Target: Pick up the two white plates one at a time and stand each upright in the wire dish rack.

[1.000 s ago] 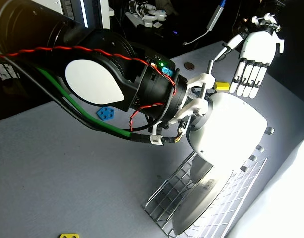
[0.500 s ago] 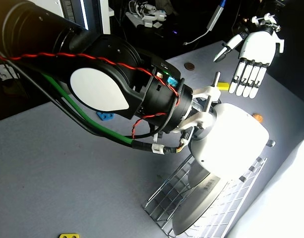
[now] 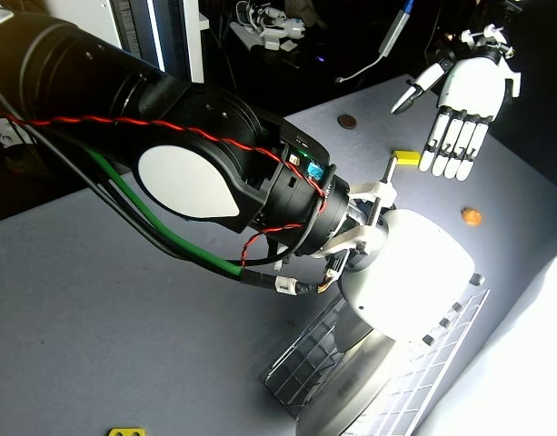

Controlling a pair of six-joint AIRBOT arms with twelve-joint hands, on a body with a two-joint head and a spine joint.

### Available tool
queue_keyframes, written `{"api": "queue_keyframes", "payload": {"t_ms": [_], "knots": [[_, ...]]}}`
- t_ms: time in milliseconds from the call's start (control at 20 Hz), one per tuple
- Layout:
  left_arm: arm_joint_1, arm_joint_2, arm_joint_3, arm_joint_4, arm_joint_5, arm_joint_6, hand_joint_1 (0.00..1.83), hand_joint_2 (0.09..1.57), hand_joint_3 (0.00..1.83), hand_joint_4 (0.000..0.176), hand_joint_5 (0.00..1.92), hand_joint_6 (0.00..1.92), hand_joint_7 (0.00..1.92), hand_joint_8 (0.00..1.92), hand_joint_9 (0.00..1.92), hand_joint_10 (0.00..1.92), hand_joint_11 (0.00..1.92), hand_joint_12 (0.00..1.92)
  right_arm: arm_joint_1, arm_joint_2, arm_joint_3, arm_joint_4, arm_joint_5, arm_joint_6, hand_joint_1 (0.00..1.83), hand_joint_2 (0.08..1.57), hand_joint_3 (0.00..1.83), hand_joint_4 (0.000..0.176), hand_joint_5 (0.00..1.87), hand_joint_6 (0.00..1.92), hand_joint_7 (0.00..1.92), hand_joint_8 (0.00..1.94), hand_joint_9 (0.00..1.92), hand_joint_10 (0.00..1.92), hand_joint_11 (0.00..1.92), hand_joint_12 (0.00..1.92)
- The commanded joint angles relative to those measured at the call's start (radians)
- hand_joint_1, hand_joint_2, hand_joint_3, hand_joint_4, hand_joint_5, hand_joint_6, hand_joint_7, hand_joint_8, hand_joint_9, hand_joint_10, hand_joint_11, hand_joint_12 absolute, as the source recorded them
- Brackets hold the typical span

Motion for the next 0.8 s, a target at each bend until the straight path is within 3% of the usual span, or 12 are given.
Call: {"api": "queue_keyframes", "payload": {"t_ms": [0, 500, 750], "knots": [[-0.011, 0.007, -0.002, -0.065, -0.020, -0.002, 0.00, 1.09, 0.00, 0.000, 0.00, 0.00, 0.00, 0.00, 0.00, 0.00, 0.00, 0.00, 0.009, 0.006, 0.003, 0.012, 0.143, 0.009, 1.38, 1.09, 0.00, 0.000, 1.01, 0.90, 1.05, 0.94, 0.92, 1.07, 0.81, 1.20], [-0.012, 0.007, -0.002, -0.065, -0.020, -0.002, 0.00, 1.08, 0.00, 0.000, 0.00, 0.00, 0.00, 0.00, 0.00, 0.00, 0.00, 0.00, -0.034, -0.002, 0.010, 0.007, 0.175, 0.007, 1.39, 1.08, 0.00, 0.000, 1.03, 0.84, 1.04, 0.94, 0.96, 1.06, 0.85, 1.20], [-0.012, 0.007, -0.002, -0.064, -0.020, -0.002, 0.00, 1.09, 0.00, 0.000, 0.00, 0.00, 0.00, 0.00, 0.00, 0.00, 0.00, 0.00, -0.044, -0.006, 0.011, 0.007, 0.184, 0.006, 1.38, 1.10, 0.00, 0.000, 1.00, 0.92, 1.02, 0.99, 0.90, 1.10, 0.80, 1.22]]}}
